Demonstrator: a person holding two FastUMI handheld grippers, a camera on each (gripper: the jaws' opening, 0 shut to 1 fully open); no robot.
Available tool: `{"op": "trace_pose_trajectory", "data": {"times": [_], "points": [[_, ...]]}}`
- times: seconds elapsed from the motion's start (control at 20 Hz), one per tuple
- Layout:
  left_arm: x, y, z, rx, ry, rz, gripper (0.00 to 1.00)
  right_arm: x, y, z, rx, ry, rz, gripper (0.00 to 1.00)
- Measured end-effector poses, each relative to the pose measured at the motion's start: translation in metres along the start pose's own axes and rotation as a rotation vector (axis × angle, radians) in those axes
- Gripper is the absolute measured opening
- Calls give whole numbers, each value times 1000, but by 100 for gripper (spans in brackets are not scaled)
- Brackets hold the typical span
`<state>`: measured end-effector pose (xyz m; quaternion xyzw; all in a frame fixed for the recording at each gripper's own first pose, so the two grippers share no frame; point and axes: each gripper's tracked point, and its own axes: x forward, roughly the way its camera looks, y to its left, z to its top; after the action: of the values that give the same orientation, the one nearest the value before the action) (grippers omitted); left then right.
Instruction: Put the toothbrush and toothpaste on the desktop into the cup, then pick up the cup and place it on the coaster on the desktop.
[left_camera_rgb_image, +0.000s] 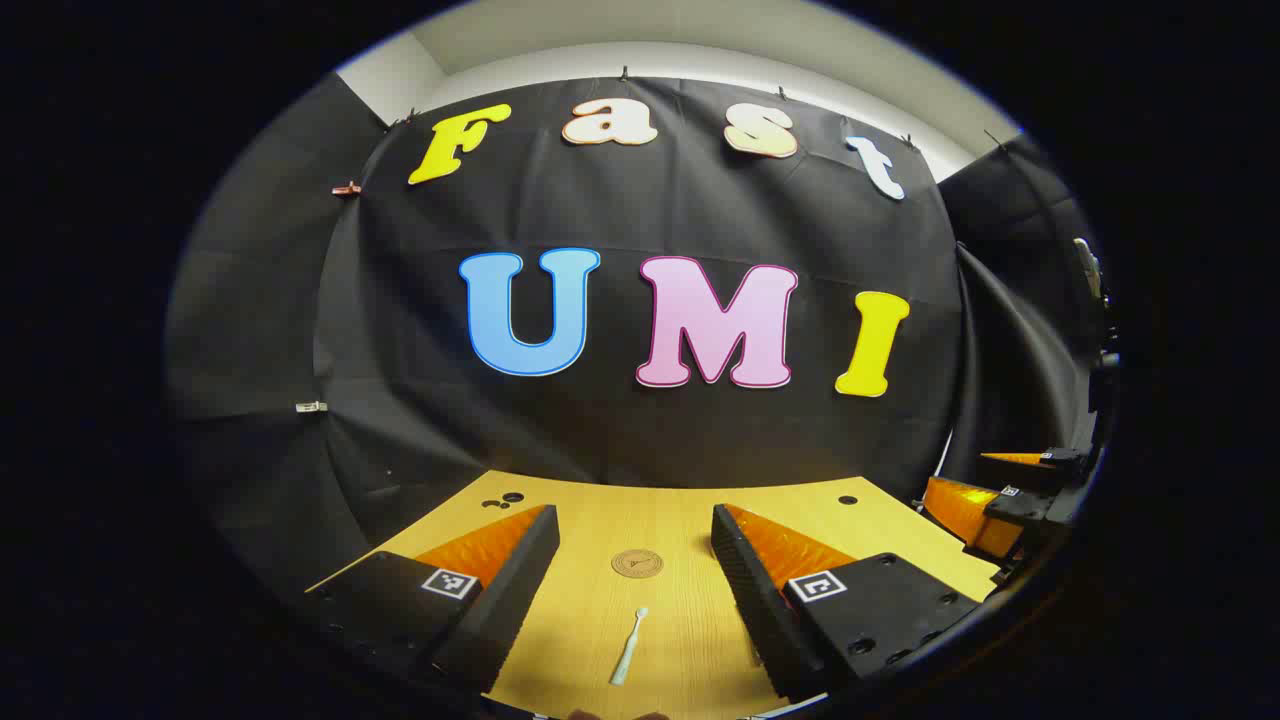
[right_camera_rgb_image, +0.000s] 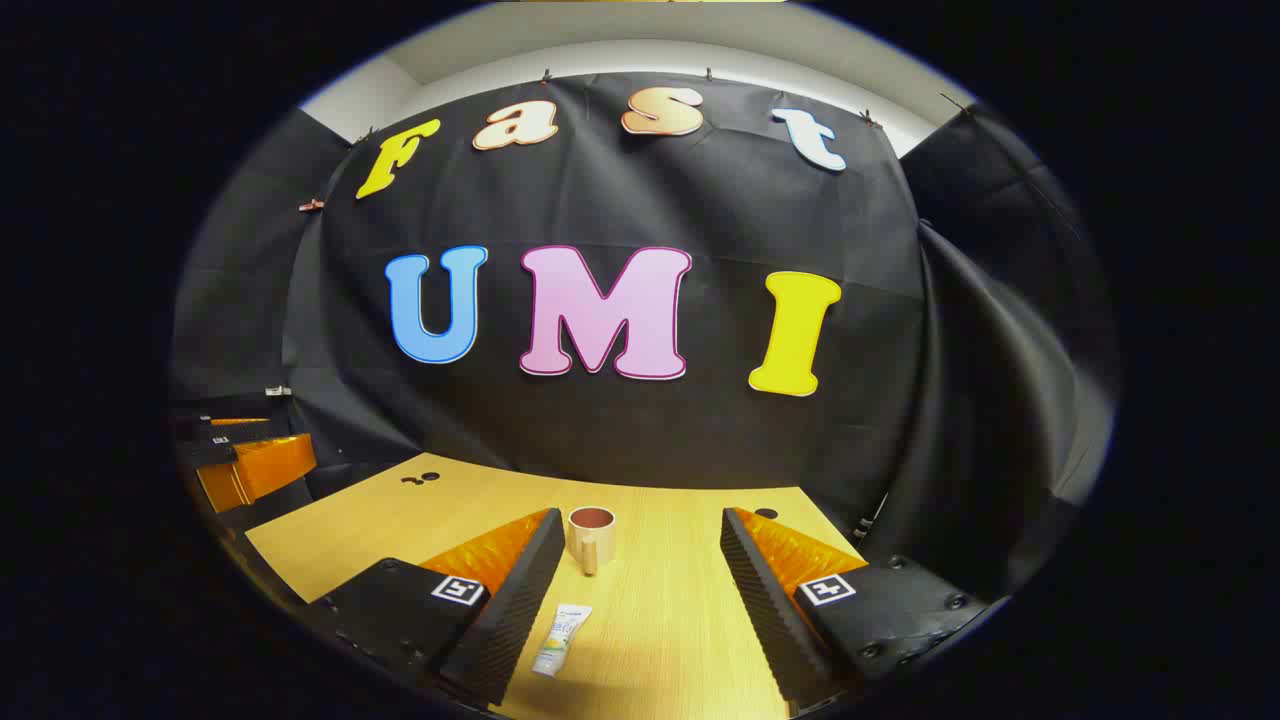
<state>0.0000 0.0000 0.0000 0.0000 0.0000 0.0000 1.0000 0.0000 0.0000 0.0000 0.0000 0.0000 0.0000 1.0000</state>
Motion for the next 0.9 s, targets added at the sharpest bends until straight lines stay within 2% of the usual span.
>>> {"op": "trace_pose_trajectory", "data": {"times": [0.5, 0.9], "points": [[13, 3, -5, 19, 3, -14, 97, 11, 1, -10, 12, 31, -23, 96], [23, 6, -8, 13, 12, -35, 97, 20, 19, -22, 6, 80, -1, 97]]}}
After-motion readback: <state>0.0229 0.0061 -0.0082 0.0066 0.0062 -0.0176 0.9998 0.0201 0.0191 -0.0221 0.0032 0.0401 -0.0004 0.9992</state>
